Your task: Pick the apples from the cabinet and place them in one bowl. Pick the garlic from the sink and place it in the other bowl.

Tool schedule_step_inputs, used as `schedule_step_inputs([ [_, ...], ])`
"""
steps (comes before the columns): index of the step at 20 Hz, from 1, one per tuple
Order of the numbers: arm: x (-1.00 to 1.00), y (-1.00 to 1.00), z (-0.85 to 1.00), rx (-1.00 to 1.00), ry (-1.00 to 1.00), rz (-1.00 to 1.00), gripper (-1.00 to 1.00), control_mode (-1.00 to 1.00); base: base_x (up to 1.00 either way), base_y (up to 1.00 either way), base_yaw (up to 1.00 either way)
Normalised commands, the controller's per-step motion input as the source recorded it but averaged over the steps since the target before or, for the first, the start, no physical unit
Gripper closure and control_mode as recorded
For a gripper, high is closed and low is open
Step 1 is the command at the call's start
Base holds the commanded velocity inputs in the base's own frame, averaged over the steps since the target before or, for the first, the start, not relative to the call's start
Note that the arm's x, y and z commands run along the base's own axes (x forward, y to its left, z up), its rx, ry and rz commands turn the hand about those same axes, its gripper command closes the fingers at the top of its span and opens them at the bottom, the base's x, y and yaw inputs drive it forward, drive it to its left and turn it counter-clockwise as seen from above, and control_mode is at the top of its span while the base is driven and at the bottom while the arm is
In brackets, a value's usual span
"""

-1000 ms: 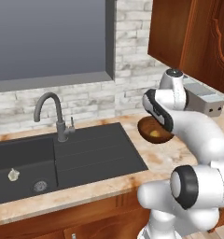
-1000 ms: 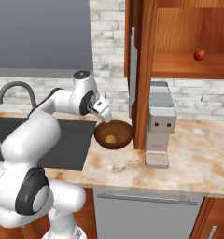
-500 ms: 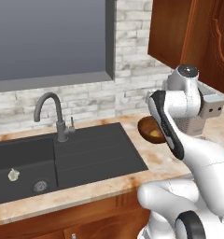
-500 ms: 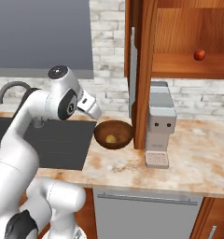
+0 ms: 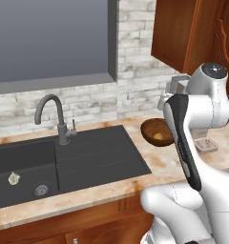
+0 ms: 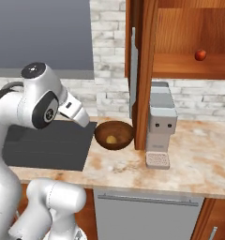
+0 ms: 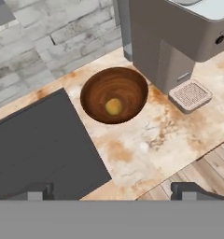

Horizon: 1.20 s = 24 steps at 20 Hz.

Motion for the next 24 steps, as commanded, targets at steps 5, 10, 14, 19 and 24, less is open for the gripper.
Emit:
schedule_step_inputs([
  [5, -0.86, 0.13, 0.38, -0.02, 0.01, 0.0, -1.0, -1.0, 0.0, 0.0, 0.0],
  [10, -0.7, 0.3, 0.2, -0.05, -0.01, 0.0, -1.0, -1.0, 0.0, 0.0, 0.0],
  [14, -0.01, 0.1, 0.0, 0.0, 0.01, 0.0, -1.0, -1.0, 0.0, 0.0, 0.0],
  [19, 0.0, 0.0, 0.0, 0.0, 0.01, 0.0, -1.0, 1.0, -0.02, 0.0, 0.0],
  [24, 0.0, 0.0, 0.0, 0.0, 0.0, 0.0, -1.0, 1.0, -0.53, 0.0, 0.07],
])
